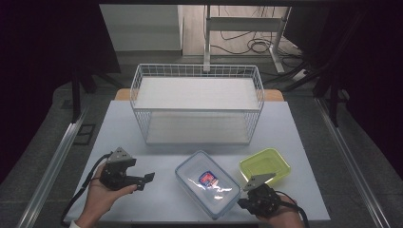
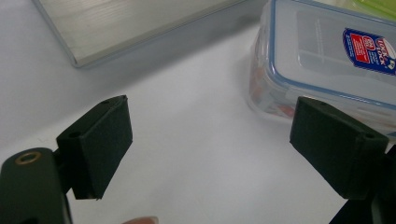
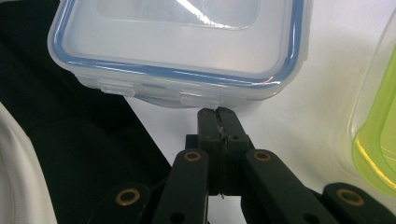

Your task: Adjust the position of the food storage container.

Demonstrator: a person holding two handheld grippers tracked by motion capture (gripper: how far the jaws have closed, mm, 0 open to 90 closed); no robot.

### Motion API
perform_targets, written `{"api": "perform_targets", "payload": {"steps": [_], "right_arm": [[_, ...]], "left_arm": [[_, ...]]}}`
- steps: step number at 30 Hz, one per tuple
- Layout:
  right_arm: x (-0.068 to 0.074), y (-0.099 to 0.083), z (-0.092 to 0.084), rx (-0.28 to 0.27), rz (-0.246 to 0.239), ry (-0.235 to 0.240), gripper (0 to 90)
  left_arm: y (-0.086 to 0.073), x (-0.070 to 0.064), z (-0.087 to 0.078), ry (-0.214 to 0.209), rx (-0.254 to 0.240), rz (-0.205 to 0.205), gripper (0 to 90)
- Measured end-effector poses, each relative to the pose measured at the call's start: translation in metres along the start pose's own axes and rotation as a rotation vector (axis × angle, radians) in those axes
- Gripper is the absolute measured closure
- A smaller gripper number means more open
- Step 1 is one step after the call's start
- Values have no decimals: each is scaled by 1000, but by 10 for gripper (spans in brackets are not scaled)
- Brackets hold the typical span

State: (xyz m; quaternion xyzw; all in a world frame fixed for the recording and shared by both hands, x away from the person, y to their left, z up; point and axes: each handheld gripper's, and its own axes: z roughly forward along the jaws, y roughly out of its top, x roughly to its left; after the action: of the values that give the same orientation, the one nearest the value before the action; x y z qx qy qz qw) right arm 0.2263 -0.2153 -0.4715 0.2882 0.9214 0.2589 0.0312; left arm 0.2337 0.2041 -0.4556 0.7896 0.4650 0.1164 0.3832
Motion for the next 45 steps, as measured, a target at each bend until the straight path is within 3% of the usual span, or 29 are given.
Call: {"api": "perform_targets", "payload": {"steps": [45], "right_arm": [[-13, 64, 38, -37, 52, -65, 890]], "left_arm": [[0, 4, 1, 14, 7, 8, 128]]}}
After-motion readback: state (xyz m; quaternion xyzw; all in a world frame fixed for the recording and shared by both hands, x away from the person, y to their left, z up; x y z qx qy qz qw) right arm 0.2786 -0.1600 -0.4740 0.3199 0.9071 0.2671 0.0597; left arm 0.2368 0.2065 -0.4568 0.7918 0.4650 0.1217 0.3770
